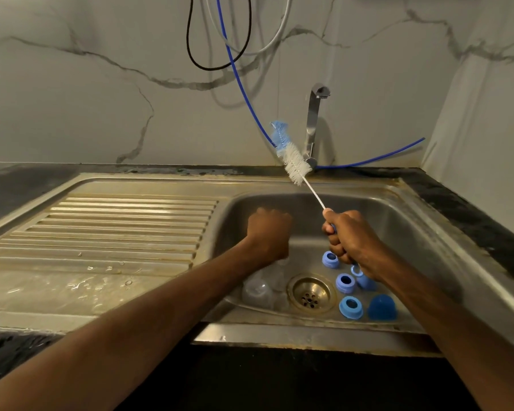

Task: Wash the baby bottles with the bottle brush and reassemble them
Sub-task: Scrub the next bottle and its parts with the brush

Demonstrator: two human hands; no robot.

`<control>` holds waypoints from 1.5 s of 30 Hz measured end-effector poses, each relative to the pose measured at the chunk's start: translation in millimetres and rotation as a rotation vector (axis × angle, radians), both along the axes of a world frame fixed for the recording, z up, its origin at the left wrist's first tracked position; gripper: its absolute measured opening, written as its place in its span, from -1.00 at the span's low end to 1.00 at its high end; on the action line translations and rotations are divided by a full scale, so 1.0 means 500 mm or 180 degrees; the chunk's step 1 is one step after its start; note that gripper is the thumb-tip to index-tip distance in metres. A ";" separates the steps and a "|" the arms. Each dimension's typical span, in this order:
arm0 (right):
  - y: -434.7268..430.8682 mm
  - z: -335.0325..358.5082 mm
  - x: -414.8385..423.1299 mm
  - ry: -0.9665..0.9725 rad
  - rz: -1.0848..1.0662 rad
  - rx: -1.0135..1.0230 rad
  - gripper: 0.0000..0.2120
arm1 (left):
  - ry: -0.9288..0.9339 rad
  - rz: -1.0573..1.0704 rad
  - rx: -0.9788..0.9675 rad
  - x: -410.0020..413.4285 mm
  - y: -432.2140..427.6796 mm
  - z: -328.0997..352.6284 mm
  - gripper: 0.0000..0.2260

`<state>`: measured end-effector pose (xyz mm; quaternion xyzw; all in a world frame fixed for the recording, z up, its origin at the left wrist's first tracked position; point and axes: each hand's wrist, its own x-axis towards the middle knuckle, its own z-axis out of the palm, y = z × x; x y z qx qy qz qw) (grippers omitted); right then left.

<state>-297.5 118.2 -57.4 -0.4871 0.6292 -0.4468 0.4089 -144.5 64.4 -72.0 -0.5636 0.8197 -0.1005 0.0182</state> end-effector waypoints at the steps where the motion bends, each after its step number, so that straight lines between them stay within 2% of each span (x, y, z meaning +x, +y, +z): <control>1: -0.002 -0.002 -0.003 0.0100 -0.0016 -0.0066 -0.54 | -0.0014 -0.0168 0.0183 -0.010 -0.004 -0.004 -0.47; 5: -0.020 -0.017 -0.012 0.0814 -0.0153 -0.0379 -0.49 | -0.0695 -0.0748 0.1076 -0.034 -0.032 -0.048 -0.50; 8: -0.028 -0.024 -0.014 0.0901 -0.0157 -0.0487 -0.48 | -0.1189 -0.0984 0.1300 -0.044 -0.048 -0.079 -0.49; 13: -0.037 -0.025 -0.012 0.0932 -0.0098 -0.0622 -0.48 | -0.1326 -0.1300 0.1152 -0.056 -0.059 -0.113 -0.55; 17: -0.037 -0.027 -0.016 0.0964 -0.0092 -0.0677 -0.48 | -0.1014 -0.1340 0.1092 -0.058 -0.064 -0.104 -0.63; 20: -0.035 -0.021 -0.015 0.0989 -0.0114 -0.0682 -0.49 | -0.0133 -0.1271 0.1131 -0.037 -0.087 -0.052 -0.73; 24: -0.026 -0.018 -0.020 0.0926 -0.0147 -0.0634 -0.48 | 0.1966 -0.0980 0.1216 0.017 -0.103 0.021 -0.79; 27: -0.014 -0.019 -0.027 0.0675 -0.0014 -0.0463 -0.48 | 0.3647 -0.0787 0.1822 0.045 -0.079 0.051 -0.80; 31: 0.010 -0.003 -0.013 0.0068 0.0100 -0.0240 -0.48 | 0.5093 -0.0384 0.2855 0.051 -0.061 0.029 -0.75; 33: 0.014 0.002 -0.007 -0.0017 0.0157 -0.0209 -0.49 | 0.5632 -0.0161 0.3264 0.045 -0.054 0.019 -0.74; 36: 0.010 0.005 -0.008 0.0014 0.0208 -0.0199 -0.51 | 0.6023 -0.0209 0.3708 0.038 -0.049 0.025 -0.70; 38: 0.007 0.004 -0.009 0.0016 0.0179 -0.0197 -0.51 | 0.6271 -0.0202 0.3769 0.038 -0.053 0.032 -0.69; 41: 0.004 0.000 -0.017 0.0082 0.0096 -0.0248 -0.47 | 0.6859 0.0060 0.3367 0.058 -0.081 0.035 -0.70; 45: -0.003 -0.005 -0.056 0.0341 0.0104 -0.0343 -0.50 | 0.8086 0.0436 0.2752 0.119 -0.139 0.031 -0.69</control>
